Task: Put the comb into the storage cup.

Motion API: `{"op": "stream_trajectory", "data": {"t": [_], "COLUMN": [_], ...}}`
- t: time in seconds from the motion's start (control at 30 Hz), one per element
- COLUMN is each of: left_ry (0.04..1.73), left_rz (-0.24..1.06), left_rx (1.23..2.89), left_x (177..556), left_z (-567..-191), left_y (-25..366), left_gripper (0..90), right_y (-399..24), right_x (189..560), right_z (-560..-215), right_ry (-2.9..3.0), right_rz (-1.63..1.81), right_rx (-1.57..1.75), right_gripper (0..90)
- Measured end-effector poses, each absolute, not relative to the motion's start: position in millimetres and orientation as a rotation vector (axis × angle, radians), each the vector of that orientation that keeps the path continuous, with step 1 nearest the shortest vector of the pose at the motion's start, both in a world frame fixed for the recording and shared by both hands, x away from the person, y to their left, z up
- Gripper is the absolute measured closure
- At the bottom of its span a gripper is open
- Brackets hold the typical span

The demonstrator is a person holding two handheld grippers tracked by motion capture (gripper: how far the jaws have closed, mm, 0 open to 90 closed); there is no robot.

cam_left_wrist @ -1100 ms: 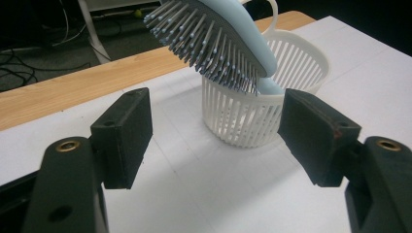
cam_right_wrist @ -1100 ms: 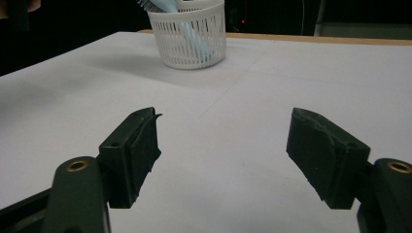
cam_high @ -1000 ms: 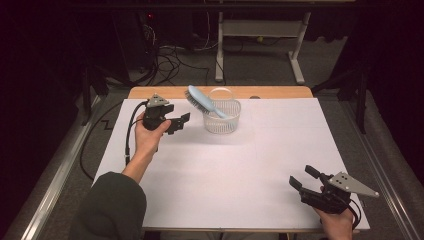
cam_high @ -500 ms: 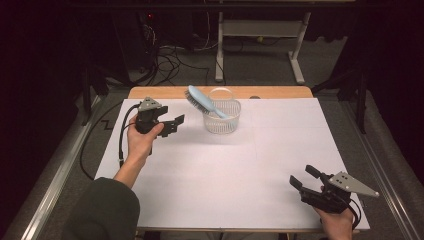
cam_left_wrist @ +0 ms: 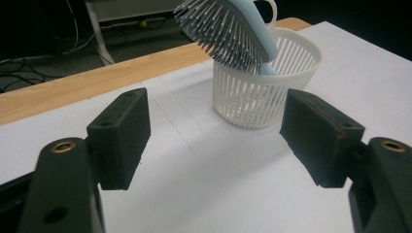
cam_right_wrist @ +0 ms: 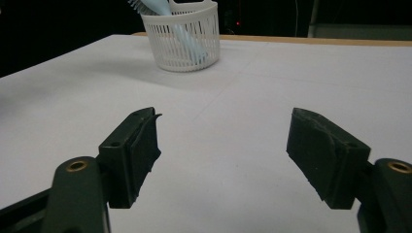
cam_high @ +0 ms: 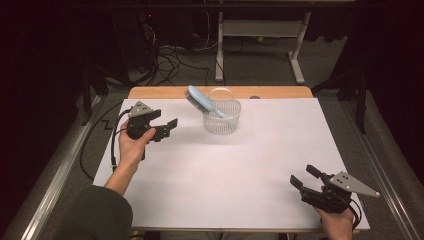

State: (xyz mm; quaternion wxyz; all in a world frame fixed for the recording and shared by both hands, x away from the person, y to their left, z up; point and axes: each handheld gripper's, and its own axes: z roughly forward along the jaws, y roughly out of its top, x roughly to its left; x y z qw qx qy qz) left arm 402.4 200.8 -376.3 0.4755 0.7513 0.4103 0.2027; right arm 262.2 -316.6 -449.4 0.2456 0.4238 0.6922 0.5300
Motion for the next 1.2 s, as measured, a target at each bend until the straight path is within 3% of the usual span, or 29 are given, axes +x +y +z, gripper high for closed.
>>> {"op": "stream_trajectory", "data": {"t": [1.2], "left_ry": [0.99], "left_rz": [0.518], "left_rx": [1.814], "left_x": [365.6], "left_z": [-386.1], "left_y": [225.3], "left_gripper": [26.4], "right_y": [-318.0], "right_x": [261.4], "right_z": [-449.2], "right_ry": [1.883], "right_rz": [1.447], "right_rx": [1.165], "right_gripper": [27.8]}}
